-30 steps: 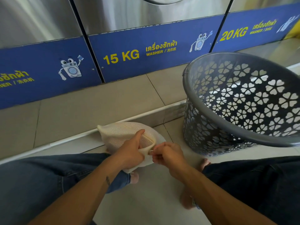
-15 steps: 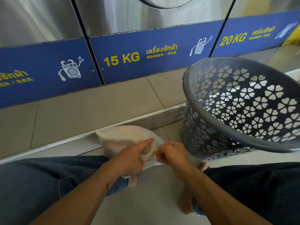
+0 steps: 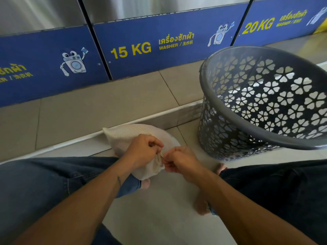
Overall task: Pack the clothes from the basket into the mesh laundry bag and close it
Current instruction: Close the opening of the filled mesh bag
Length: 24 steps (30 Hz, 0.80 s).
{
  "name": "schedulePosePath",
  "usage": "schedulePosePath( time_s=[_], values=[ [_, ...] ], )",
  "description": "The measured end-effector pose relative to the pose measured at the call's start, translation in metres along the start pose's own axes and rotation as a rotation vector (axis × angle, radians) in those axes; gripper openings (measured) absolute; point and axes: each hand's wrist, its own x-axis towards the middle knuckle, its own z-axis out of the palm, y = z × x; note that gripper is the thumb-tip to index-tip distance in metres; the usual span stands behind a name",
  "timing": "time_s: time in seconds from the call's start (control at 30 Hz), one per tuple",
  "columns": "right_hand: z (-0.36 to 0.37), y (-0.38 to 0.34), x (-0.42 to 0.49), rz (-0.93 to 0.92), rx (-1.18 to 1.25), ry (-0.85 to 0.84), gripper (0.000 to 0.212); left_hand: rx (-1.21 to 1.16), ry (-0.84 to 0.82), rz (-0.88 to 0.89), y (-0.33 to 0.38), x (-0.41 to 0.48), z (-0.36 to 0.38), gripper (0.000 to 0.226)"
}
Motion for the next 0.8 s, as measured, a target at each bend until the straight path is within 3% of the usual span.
schedulePosePath(
  time_s=[0.2, 0.3, 0.47, 0.6, 0.8],
  values=[
    [0.003, 0.007, 0.002, -0.025, -0.091, 0.011, 0.009, -0.055, 0.036, -0.062, -0.002, 0.001, -0.003, 0.017],
    [0.003, 0.010, 0.003, -0.062, -0.009, -0.009, 0.013, -0.080, -0.035, -0.065, -0.002, 0.002, -0.003, 0.016],
    [-0.002, 0.017, 0.003, 0.035, 0.231, -0.054, 0.016, -0.082, -0.146, -0.031, -0.003, 0.002, -0.002, 0.018],
    [-0.002, 0.018, 0.004, 0.026, 0.304, -0.048, 0.019, -0.108, -0.157, -0.030, -0.003, 0.001, -0.002, 0.018],
    [0.001, 0.020, 0.005, -0.002, 0.146, -0.024, 0.011, -0.100, -0.157, -0.062, 0.000, -0.001, -0.002, 0.019]
  ],
)
